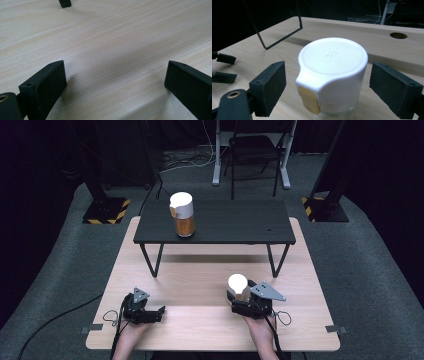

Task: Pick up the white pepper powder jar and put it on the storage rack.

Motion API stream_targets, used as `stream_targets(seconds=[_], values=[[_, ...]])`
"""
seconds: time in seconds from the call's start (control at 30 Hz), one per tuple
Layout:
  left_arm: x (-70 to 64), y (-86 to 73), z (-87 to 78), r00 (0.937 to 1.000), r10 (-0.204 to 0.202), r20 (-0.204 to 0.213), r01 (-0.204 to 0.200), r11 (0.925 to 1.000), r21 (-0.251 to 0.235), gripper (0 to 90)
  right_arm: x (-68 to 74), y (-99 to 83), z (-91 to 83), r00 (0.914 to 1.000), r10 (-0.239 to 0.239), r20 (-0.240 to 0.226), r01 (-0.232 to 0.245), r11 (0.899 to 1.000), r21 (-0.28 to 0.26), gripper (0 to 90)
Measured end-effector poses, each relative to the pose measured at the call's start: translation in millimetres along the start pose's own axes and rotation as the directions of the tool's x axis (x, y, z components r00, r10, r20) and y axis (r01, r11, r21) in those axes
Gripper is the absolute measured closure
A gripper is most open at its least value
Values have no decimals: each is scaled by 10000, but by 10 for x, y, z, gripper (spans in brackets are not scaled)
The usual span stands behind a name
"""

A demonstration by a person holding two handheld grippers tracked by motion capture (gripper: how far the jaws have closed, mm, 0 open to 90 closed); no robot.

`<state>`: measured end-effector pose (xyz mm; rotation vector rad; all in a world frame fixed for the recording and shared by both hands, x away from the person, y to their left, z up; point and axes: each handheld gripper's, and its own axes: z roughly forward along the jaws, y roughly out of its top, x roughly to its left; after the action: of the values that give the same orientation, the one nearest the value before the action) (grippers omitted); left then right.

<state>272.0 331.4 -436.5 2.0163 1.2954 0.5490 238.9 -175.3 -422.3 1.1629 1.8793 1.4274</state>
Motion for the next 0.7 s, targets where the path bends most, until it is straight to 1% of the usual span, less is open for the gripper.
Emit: stream_targets(seconds=[0.37, 0.7], values=[[-1, 7, 3, 10000, 29, 7, -29, 10000, 20, 31, 63, -45, 178, 9998, -16, 210, 18, 10000, -82, 166], [0, 8, 4, 10000, 31, 24, -31, 10000, 17, 31, 83, -61, 284, 9994, -23, 340, 26, 9999, -97, 205]])
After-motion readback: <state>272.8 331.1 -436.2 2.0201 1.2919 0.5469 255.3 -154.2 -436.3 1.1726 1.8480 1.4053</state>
